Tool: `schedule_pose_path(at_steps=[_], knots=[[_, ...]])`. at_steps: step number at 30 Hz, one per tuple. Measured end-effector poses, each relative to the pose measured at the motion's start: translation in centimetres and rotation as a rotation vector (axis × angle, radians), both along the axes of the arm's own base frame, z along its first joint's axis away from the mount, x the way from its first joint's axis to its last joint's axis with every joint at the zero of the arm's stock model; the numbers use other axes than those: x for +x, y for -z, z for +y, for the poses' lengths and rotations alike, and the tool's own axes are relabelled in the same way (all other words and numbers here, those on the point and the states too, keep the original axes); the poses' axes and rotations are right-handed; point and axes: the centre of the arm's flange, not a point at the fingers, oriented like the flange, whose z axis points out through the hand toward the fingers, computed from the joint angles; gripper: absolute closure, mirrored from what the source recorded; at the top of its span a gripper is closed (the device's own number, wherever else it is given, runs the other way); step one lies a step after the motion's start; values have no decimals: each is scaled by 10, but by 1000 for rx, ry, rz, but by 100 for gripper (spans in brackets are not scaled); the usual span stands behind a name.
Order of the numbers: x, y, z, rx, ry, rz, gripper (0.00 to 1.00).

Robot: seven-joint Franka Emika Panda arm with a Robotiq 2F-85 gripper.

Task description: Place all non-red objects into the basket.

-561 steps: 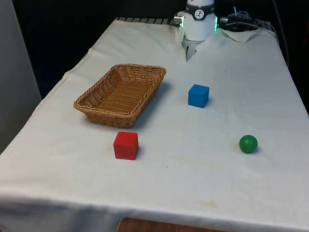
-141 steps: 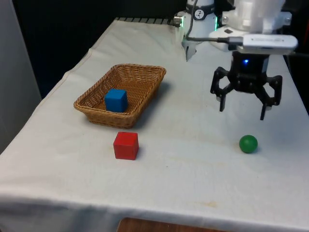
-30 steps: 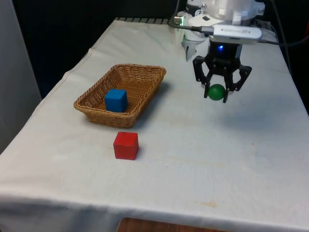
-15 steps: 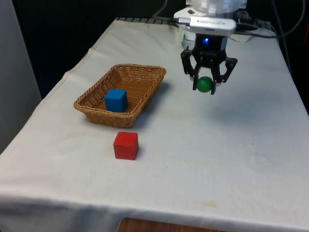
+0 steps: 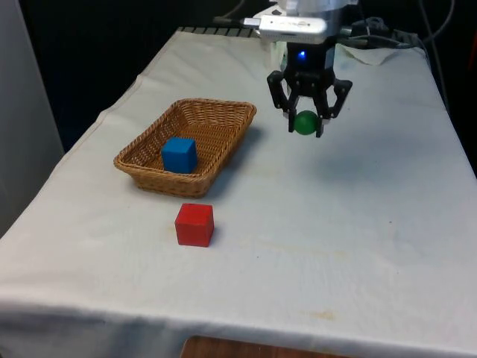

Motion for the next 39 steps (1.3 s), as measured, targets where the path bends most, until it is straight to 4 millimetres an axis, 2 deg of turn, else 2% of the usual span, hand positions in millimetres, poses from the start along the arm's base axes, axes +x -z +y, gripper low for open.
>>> schedule_pose_path(at_steps=[8,10,24,39], knots=[[-16,-3,-22,21,-2,1,100],[-16,-3,-22,21,-2,1,100],[-39,-2,-67,52,-7,9,100],[-54,-1,-111,72,-20,3,100]])
